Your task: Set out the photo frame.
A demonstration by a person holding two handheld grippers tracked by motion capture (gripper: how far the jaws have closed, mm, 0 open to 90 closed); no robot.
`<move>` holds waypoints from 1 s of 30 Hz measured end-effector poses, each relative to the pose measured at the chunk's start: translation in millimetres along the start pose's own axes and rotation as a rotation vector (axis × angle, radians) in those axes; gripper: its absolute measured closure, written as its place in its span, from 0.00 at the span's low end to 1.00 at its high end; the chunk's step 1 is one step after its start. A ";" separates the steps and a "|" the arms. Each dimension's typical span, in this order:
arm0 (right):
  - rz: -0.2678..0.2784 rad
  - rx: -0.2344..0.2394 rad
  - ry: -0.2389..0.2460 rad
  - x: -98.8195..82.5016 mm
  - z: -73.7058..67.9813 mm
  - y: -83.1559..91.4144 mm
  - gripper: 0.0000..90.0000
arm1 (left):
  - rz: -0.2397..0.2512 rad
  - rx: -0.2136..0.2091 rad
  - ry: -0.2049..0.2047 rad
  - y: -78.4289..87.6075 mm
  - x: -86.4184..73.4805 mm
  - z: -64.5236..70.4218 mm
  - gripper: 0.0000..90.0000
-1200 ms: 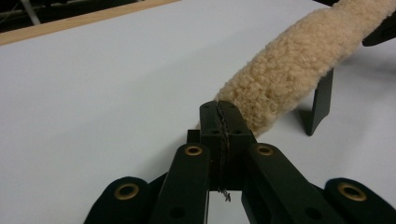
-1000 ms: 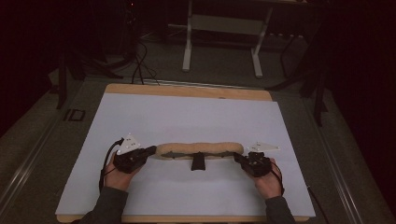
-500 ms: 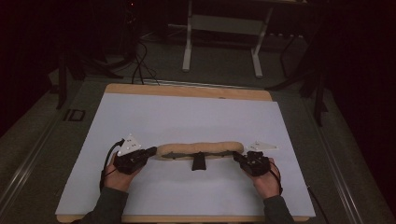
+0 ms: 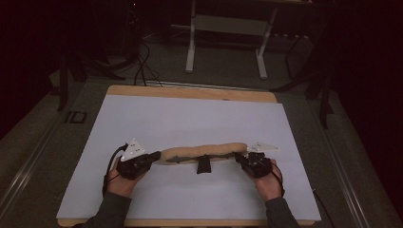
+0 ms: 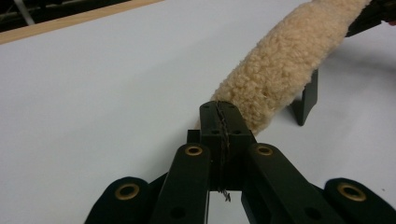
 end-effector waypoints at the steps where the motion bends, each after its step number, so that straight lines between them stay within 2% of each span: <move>1: 0.000 0.000 0.000 0.0 0.0 0.0 1.00 | 0.000 0.000 0.000 0.0 0.0 0.0 1.00; 21: -0.015 0.012 0.022 8.0 -8.8 -10.6 1.00 | -0.001 -0.023 -0.015 0.5 -0.7 11.3 1.00; 30: -0.021 0.014 0.026 12.4 -11.5 -13.3 1.00 | -0.002 -0.048 -0.021 1.4 -1.5 20.1 1.00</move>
Point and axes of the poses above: each handheld gripper's, and its own axes: y roughly backward along the jaws, x roughly out of its top, z roughly to its right, the point moved 8 cm from there along -y, roughly forward along the jaws, and after that the axes turned 9 degrees about z, right-handed, at the moved point
